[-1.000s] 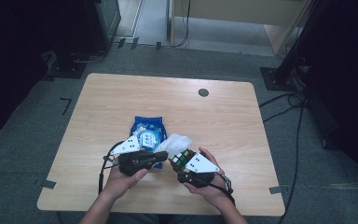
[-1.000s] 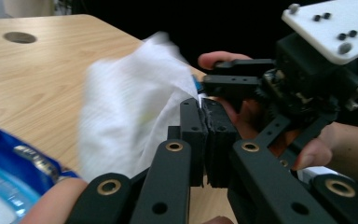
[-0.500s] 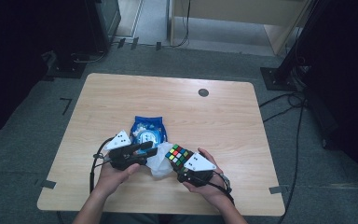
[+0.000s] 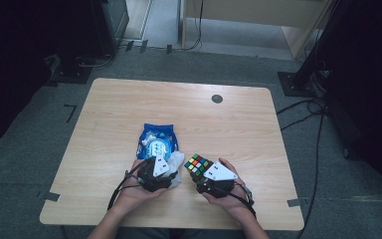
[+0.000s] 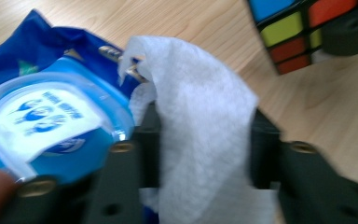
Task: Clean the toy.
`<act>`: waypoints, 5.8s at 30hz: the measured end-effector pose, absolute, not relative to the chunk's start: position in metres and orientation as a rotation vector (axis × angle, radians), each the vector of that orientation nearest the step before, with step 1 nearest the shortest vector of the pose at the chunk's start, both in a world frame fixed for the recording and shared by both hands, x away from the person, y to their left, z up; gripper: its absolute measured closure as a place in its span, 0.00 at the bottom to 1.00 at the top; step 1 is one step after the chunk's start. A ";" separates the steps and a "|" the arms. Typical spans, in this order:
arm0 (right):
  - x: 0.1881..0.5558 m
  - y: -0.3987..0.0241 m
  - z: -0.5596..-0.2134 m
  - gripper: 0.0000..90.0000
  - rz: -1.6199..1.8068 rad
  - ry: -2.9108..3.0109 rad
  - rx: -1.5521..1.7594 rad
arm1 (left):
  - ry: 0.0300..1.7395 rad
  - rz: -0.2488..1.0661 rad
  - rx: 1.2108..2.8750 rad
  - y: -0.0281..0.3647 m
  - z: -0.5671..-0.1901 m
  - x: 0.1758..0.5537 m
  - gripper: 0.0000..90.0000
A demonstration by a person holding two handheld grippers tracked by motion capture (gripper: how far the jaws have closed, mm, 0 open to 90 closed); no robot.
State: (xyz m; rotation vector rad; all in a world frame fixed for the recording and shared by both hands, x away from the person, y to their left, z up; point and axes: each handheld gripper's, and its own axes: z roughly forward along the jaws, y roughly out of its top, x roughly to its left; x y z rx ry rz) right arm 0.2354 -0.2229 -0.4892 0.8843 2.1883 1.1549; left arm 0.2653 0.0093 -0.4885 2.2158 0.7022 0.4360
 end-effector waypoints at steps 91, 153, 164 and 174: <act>0.227 -0.214 -0.474 0.38 1.246 2.151 0.838 | 1.320 0.633 1.907 0.117 -0.495 0.307 0.86; 0.211 -0.186 -0.481 0.38 1.244 2.123 0.679 | 0.972 -0.079 1.929 -0.001 -0.449 0.263 0.37; 0.214 -0.191 -0.488 0.36 1.261 2.124 0.690 | 0.975 -0.136 1.844 0.015 -0.440 0.269 0.38; 0.212 -0.190 -0.488 0.38 1.303 2.081 0.673 | 0.969 -0.231 1.790 0.028 -0.438 0.276 0.38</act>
